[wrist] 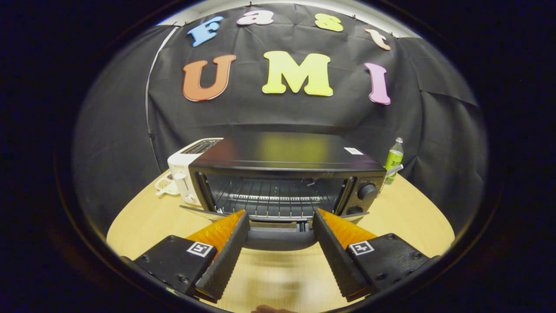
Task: Open the toaster oven, put the food inside, and close the toaster oven door.
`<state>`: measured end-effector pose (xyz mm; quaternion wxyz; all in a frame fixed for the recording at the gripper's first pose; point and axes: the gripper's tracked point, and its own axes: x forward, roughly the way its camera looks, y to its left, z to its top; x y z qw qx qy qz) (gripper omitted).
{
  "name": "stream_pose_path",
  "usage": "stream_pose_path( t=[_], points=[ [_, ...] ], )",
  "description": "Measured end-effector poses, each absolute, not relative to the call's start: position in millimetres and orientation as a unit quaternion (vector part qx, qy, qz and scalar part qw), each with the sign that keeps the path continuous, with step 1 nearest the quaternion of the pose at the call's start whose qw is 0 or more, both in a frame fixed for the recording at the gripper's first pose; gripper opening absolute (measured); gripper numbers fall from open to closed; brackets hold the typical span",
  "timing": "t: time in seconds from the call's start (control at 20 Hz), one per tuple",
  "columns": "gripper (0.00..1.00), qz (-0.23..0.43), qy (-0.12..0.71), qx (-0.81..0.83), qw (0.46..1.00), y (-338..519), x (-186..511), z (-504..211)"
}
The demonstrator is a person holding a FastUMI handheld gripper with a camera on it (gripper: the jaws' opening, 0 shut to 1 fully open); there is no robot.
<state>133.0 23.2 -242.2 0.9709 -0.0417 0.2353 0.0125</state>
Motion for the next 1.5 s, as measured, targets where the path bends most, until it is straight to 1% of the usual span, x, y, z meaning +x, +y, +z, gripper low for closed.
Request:
stream_pose_path(
  t=[0.5, 0.6, 0.85, 1.0, 1.25, 1.3, 1.4, 1.5],
  points=[
    [0.98, 0.026, 0.198, -0.054, 0.978, 17.4, 97.0, -273.2],
    [0.97, 0.029, 0.201, -0.045, 0.978, 15.0, 91.3, -280.4],
    [0.99, 0.029, 0.2, -0.049, 0.978, 10.0, 81.9, -295.4],
    [0.98, 0.029, 0.223, -0.026, 0.974, 7.2, 75.0, -311.5],
    [0.98, 0.022, 0.291, 0.016, 0.956, 2.9, 64.0, -351.6],
    [0.99, 0.023, 0.274, 0.025, 0.961, 4.2, 68.5, -342.5],
    [0.97, 0.033, 0.284, 0.025, 0.958, 7.1, 62.7, -341.6],
    [0.95, 0.072, 0.311, 0.039, 0.947, 20.0, 60.1, -337.4]
  ],
)
